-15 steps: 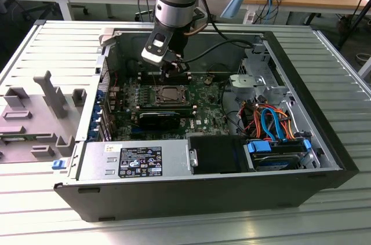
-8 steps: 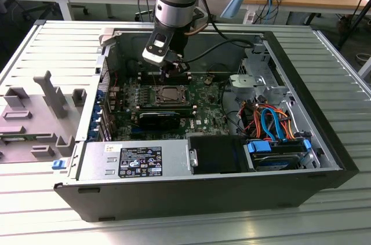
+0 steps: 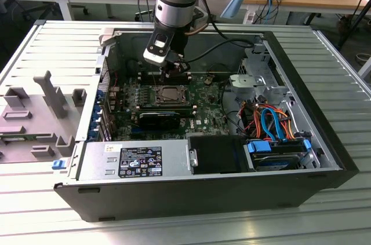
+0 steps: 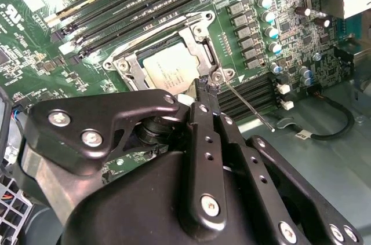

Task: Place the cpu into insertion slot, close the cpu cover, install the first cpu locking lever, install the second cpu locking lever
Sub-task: 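Install the first cpu locking lever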

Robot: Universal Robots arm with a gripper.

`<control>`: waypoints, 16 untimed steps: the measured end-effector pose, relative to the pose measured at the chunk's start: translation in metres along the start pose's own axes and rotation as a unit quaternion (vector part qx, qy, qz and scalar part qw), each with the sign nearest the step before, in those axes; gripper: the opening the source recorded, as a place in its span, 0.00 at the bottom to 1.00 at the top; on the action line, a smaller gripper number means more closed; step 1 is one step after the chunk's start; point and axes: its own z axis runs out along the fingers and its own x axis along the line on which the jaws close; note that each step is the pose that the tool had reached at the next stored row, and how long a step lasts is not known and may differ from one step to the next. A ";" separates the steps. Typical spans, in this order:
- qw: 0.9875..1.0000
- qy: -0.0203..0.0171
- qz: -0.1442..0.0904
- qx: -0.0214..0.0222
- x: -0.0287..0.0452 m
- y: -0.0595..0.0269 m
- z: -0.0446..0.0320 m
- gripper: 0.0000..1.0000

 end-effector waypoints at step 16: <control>1.000 -0.001 -0.018 0.002 0.0000 0.0000 0.0000 0.11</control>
